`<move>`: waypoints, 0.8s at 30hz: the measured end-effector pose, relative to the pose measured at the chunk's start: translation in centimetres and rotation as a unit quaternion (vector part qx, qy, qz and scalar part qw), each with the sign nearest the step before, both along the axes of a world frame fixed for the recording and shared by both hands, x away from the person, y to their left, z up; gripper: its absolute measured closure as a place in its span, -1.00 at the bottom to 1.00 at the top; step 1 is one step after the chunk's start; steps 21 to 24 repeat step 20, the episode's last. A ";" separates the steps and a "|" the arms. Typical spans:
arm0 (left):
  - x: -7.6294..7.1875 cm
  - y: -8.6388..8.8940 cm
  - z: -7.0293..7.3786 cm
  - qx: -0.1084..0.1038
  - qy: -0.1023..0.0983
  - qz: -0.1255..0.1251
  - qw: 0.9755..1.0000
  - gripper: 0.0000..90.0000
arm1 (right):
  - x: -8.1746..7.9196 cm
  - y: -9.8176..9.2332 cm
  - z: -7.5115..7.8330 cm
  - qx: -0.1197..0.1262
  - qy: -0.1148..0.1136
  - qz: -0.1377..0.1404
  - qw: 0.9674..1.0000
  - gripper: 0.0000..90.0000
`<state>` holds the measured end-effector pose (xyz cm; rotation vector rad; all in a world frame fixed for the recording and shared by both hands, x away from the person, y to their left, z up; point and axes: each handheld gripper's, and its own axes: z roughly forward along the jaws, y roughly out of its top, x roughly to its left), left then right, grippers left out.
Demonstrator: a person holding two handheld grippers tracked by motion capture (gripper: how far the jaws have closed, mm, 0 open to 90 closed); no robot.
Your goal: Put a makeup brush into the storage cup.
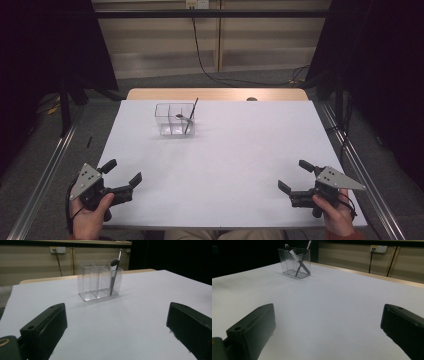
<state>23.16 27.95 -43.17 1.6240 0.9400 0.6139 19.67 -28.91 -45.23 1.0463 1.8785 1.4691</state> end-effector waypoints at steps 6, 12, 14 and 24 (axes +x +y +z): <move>-0.3 0.0 -0.1 -0.001 -0.003 0.002 1.000 -0.94 | -0.1 0.0 0.1 -0.001 -0.003 0.002 1.000 -1.00; -0.5 -0.3 -0.1 0.003 0.000 -0.009 1.000 -0.94 | 0.0 0.0 0.1 0.000 -0.004 0.002 1.000 -1.00; -0.5 -0.2 -0.1 0.002 -0.001 -0.006 1.000 -0.94 | 0.0 0.1 0.2 0.000 -0.004 0.004 1.000 -1.00; -0.6 0.1 -0.1 -0.003 0.001 0.000 1.000 -0.94 | 0.3 0.1 0.1 0.001 -0.005 0.006 1.000 -1.00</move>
